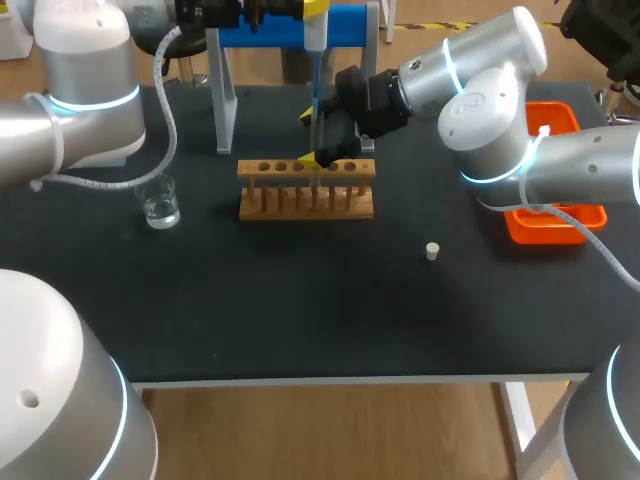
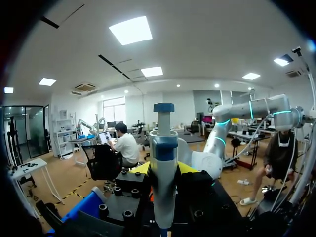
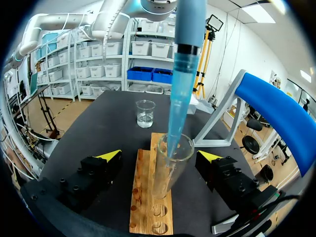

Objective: Invert the test tube, pick up the pipette, mount the tip to pipette, aspirate from beaker and dispense into the tube, eject the tip, return the pipette, and cap with the stopper.

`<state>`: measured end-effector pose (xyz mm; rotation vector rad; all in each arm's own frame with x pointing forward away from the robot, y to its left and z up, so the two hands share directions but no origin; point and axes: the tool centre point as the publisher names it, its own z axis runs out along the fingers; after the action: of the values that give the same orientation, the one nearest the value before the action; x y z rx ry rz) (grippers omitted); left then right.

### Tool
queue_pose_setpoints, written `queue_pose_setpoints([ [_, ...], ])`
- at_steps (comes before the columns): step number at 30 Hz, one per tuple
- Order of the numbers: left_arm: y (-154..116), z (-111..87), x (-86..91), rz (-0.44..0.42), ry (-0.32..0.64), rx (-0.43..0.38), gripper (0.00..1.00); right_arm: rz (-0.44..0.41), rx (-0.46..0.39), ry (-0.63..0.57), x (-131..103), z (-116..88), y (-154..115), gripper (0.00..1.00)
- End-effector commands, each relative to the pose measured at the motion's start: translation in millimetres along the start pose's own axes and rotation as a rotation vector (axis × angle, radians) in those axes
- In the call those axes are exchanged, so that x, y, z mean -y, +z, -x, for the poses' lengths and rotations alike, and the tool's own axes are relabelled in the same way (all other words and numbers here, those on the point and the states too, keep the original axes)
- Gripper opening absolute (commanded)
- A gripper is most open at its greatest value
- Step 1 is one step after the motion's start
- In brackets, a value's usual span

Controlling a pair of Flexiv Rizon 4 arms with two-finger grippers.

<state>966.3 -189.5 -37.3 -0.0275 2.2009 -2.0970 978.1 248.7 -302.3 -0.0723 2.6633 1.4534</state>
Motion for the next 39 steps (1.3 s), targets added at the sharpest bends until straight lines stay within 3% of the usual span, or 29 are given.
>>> queue_pose_setpoints([
  [1, 1, 0.4, -2.1, -0.002, 0.000, -0.002, 0.00, -0.001, 0.000, 0.000, 0, -1, -2, 1.00],
  [39, 7, 2.1, -15.3, 0.019, 0.009, -0.012, 0.00, -0.001, 0.000, 0.000, 0, -1, -2, 1.00],
])
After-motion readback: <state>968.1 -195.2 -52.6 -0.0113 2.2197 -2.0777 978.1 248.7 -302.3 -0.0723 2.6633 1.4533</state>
